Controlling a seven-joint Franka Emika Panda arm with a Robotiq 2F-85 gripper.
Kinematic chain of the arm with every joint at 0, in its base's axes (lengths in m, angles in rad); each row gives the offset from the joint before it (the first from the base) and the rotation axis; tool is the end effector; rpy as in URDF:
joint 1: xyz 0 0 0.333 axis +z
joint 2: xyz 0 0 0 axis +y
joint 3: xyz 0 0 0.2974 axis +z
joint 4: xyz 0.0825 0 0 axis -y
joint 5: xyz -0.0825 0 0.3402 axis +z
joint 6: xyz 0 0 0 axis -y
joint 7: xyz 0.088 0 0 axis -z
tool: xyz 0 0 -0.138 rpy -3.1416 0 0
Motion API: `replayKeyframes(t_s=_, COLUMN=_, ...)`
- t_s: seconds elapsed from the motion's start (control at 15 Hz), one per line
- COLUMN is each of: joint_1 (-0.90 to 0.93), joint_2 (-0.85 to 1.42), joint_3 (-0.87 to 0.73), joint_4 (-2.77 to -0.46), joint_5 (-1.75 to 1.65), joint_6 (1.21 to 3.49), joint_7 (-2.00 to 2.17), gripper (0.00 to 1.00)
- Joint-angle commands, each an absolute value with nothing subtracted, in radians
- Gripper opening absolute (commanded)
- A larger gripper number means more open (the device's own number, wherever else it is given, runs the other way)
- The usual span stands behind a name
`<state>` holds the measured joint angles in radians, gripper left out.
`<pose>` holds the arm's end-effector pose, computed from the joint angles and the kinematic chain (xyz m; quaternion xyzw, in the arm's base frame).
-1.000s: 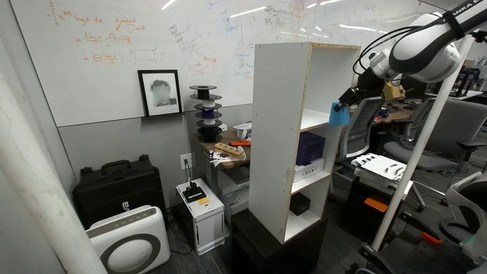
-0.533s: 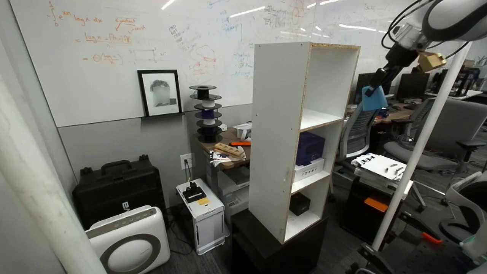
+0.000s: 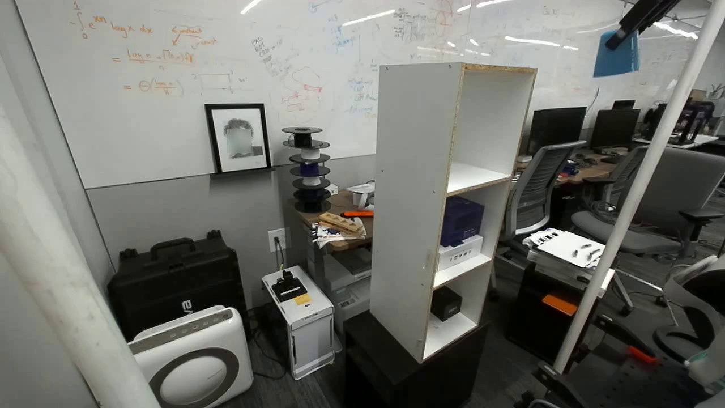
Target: Remove the cup from the shelve and put it on top of the cabinet
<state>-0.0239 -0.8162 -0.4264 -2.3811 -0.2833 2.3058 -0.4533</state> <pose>0.3014 -0.2066 0.6073 0.9380 0.0614 0.3202 0.1176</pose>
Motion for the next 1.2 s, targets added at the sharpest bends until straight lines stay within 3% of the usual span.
replayKeyframes(t_s=0.0, joint_1=-0.044, joint_2=-0.845, joint_3=-0.430, joint_4=-2.338, joint_5=-0.250, joint_6=2.434, joint_7=-0.486, gripper=0.45)
replayKeyframes(t_s=0.53, joint_1=0.215, joint_2=-0.609, joint_3=-0.605, joint_4=-2.270, joint_5=0.004, joint_6=2.865, joint_7=-0.498, gripper=0.45)
replayKeyframes(t_s=1.13, joint_1=0.595, joint_2=-0.452, joint_3=-0.848, joint_4=-2.136, joint_5=0.184, joint_6=2.901, joint_7=-0.593, gripper=0.45)
